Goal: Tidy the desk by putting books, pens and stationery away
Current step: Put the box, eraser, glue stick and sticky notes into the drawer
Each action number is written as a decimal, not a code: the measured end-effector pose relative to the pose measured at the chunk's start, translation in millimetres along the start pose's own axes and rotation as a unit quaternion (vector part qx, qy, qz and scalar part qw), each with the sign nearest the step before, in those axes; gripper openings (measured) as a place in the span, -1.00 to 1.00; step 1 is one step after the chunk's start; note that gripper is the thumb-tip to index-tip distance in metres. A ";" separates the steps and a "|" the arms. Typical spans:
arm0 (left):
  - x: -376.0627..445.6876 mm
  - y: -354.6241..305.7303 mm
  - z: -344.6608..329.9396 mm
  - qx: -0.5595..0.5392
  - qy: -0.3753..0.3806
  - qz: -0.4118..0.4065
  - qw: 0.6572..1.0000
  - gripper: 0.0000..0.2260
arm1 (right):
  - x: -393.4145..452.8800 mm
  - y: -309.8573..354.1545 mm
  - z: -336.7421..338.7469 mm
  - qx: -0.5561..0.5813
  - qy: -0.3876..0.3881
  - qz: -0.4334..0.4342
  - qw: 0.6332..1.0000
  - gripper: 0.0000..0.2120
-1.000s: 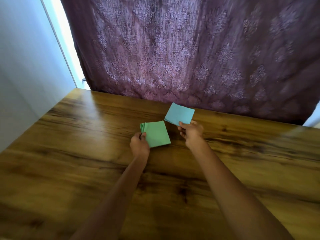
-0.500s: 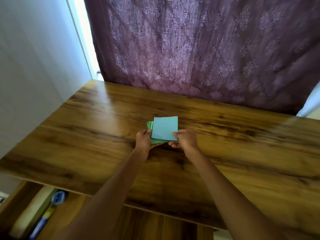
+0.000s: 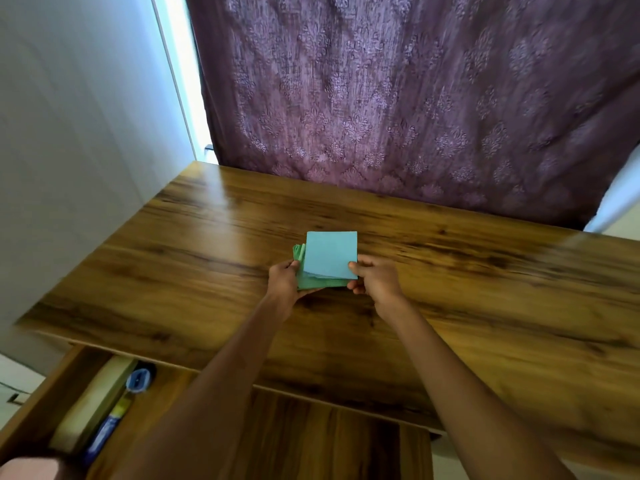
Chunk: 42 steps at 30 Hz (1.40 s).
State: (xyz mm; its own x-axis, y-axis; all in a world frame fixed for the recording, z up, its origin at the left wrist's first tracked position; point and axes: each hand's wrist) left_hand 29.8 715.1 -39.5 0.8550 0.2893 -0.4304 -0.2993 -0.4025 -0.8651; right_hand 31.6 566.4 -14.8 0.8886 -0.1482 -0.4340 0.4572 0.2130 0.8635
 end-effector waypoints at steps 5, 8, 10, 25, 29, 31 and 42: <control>-6.8 -6.9 2.5 0.022 0.016 -0.003 1.000 -0.69 | -5.7 -0.8 -6.3 -0.033 -0.005 -0.002 0.999 -0.68; -8.4 -7.4 9.9 -0.003 0.036 -0.014 0.999 -0.65 | -9.4 -2.2 -11.9 -0.057 -0.015 0.014 0.998 -0.69; -7.2 -4.5 14.6 -0.019 0.046 -0.032 0.998 -0.60 | -11.3 -2.0 -14.6 -0.069 -0.026 0.020 0.997 -0.68; -35.2 -10.9 47.4 0.071 0.077 -0.061 0.993 -0.66 | -41.1 1.4 -33.9 0.039 -0.028 -0.069 0.996 -0.81; -55.9 -11.7 73.5 0.132 0.091 -0.069 0.985 -0.65 | -61.9 -4.6 -39.6 0.130 0.036 -0.150 0.979 -0.76; -69.4 -13.5 87.3 0.147 0.097 -0.078 0.981 -0.69 | -77.2 -8.8 -46.7 0.114 0.034 -0.131 0.984 -0.80; -139.4 -12.7 217.7 0.357 0.037 -0.124 0.925 -0.74 | -178.6 -59.3 -127.1 0.040 0.060 -0.083 0.994 -0.86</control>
State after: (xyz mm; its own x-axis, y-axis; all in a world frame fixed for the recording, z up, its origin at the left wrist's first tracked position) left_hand -177.7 868.9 -24.5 0.9535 0.2250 -0.2004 -0.2712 0.3512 -0.8962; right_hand -149.7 703.0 -21.2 0.8007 -0.0583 -0.5963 0.5987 0.1170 0.7924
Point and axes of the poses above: each hand's wrist, its own x-axis towards the middle knuckle, its own z-axis out of the back of the hand, y = z × x, and after that the axes turned 10 degrees about -z, right-handed
